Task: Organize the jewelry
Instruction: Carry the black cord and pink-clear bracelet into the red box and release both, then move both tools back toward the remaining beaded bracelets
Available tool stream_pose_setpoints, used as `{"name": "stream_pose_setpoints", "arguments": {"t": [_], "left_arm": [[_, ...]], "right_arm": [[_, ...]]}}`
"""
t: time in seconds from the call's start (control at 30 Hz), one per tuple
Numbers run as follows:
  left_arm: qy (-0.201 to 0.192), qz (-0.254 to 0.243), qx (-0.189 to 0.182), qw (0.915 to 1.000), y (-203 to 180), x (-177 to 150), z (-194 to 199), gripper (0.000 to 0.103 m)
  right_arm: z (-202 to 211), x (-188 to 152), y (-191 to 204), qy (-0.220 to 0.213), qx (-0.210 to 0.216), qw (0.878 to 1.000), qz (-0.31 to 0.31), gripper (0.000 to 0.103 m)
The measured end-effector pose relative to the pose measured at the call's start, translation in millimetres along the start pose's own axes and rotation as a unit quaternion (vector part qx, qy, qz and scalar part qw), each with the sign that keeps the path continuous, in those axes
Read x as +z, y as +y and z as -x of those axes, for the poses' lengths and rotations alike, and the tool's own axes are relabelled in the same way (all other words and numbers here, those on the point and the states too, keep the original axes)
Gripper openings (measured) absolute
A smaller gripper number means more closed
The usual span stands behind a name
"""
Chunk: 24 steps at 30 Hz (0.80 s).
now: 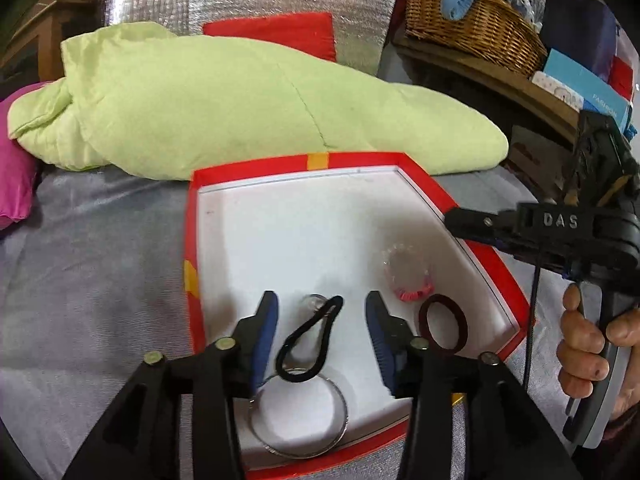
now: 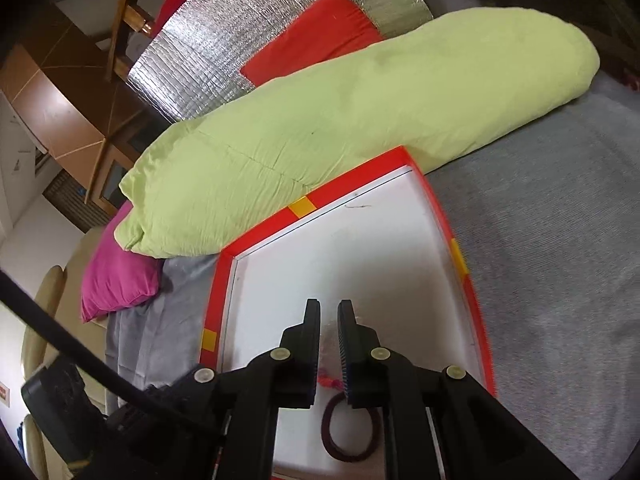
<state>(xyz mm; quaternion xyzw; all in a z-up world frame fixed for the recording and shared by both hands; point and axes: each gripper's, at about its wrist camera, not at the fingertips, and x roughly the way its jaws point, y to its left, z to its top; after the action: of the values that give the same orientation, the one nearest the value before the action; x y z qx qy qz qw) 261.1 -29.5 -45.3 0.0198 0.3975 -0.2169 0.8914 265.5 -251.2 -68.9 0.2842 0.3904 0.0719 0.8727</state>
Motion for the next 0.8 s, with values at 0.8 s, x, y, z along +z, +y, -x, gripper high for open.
{"name": "stream_pose_setpoints", "arguments": {"t": [0.8], "left_arm": [[-0.014,0.022,0.063,0.9977,5.2,-43.7,80.6,0.062]], "right_arm": [[85.6,-44.5,15.5,-0.008,0.015,1.000,0.025,0.024]]}}
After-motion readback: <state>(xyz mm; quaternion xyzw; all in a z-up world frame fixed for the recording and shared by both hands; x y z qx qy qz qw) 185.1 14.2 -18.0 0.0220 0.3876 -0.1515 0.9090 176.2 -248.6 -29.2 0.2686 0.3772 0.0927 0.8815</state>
